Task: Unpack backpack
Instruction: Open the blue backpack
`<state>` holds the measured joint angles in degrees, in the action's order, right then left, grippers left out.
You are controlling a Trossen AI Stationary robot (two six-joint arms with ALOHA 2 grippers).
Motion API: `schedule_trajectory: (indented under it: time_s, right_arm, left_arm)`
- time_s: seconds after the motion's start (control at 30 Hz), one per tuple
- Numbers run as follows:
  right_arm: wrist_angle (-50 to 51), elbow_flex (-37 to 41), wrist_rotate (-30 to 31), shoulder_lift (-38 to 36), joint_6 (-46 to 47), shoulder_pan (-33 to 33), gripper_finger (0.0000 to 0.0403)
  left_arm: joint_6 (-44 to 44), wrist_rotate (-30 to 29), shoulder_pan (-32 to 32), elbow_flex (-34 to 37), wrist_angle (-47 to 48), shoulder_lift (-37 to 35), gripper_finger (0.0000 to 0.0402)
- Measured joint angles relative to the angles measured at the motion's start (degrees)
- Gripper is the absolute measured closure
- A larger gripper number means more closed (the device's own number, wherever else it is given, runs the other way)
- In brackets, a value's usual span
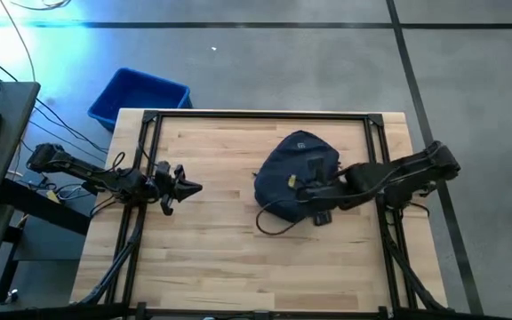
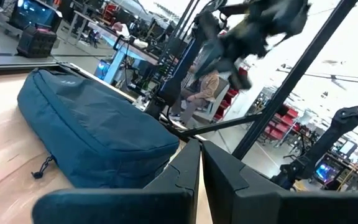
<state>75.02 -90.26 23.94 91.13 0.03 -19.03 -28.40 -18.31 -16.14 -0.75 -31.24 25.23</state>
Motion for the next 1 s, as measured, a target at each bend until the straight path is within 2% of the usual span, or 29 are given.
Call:
schedule_trajectory:
  time_s: [0.07,0.17,0.3,0.4,0.5,0.6,0.7,0.8,0.87,1.0]
  right_arm:
    - [2.60,3.04,-0.92,0.52,-0.51,-0.08,0.0383]
    - [3.44,8.08,-1.27,0.26,-2.44,-0.17,0.0338]
    - [0.85,16.19,-0.45,0.45,-6.54,0.60,0.0254]
    - [-4.69,23.04,-0.48,0.40,-10.87,1.07,0.0185]
    - [-11.89,29.76,4.71,0.44,-14.61,1.19,0.0131]
    - [-20.05,35.92,11.18,0.44,-17.13,2.62,0.0108]
    - [-28.45,40.85,12.85,0.44,-17.86,5.05,0.0115]
    - [-36.76,43.45,11.59,0.42,-15.08,7.45,0.0156]
    - [-40.70,43.59,8.28,0.64,-11.92,8.70,0.0209]
    - [-42.32,39.37,0.93,2.58,-6.96,9.45,0.0361]
  left_arm:
    - [0.38,0.04,-0.23,0.00,0.00,0.00,0.0401]
    - [0.50,0.04,-0.48,0.00,0.04,0.00,0.0401]
    - [2.45,0.04,-0.46,0.00,0.07,0.00,0.0401]
    - [3.04,0.17,-0.46,0.00,0.09,0.00,0.0401]
    - [3.06,0.22,-0.46,0.00,0.11,0.00,0.0401]
    - [3.14,0.22,-0.46,0.00,0.19,0.00,0.0401]
    - [3.15,0.22,-0.46,0.00,0.20,0.00,0.0401]
    - [3.15,0.20,-0.46,0.00,0.20,0.00,0.0401]
    - [3.15,0.20,-0.46,0.00,0.21,0.00,0.0401]
    - [3.15,-0.38,-0.46,0.00,0.20,0.00,0.0401]
